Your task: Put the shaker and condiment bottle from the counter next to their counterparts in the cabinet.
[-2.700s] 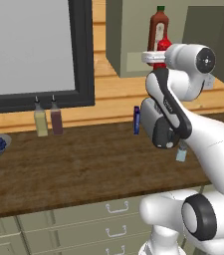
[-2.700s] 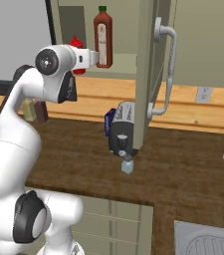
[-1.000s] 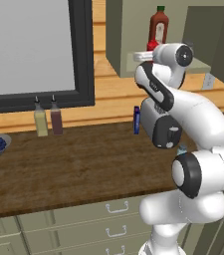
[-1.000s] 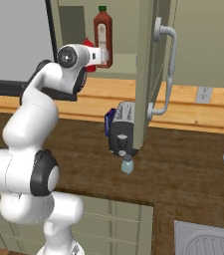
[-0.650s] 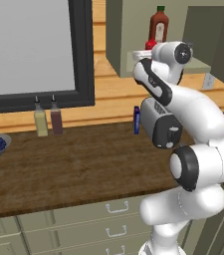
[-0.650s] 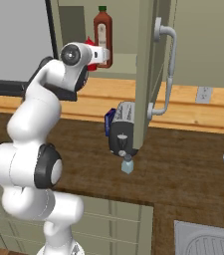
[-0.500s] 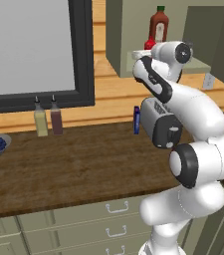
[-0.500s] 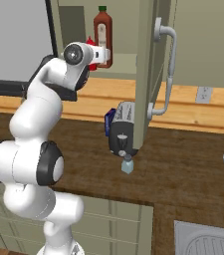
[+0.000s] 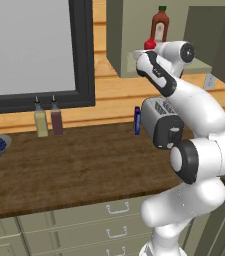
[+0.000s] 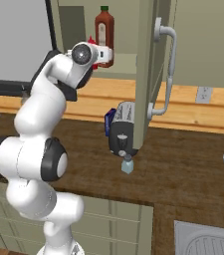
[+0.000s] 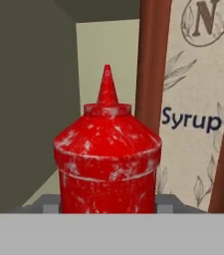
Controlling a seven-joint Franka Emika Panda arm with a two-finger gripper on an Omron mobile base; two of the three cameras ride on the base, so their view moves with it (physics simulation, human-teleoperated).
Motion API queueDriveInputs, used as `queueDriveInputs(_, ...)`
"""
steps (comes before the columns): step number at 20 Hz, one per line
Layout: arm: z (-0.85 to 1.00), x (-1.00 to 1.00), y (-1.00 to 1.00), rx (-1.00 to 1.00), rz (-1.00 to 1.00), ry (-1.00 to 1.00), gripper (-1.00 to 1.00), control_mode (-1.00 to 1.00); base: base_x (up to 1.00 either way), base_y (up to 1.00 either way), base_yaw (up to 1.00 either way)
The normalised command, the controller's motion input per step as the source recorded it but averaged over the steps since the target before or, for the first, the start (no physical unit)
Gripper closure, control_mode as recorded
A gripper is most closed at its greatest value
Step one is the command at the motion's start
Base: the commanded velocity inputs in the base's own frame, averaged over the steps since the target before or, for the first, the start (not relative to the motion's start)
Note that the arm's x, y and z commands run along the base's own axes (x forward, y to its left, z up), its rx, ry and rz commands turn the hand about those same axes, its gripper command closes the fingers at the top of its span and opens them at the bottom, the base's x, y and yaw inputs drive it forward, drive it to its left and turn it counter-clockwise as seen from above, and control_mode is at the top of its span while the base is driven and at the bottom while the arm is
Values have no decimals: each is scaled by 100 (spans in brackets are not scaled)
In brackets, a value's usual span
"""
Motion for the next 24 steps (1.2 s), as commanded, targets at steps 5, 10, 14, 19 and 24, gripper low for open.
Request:
queueDriveInputs(5, -30, -42, -11, 0, 0, 0, -100, -100, 0, 0, 0)
queueDriveInputs(10, -23, -56, 0, 0, 0, 0, -100, -100, 0, 0, 0)
queueDriveInputs(14, -29, -55, 5, -4, 0, 1, -100, -100, 0, 0, 0)
queueDriveInputs(19, -11, -60, 4, -2, -2, 5, -100, -100, 0, 0, 0)
queueDriveInputs(24, 0, -68, 0, 0, -13, 10, -100, -100, 0, 0, 0)
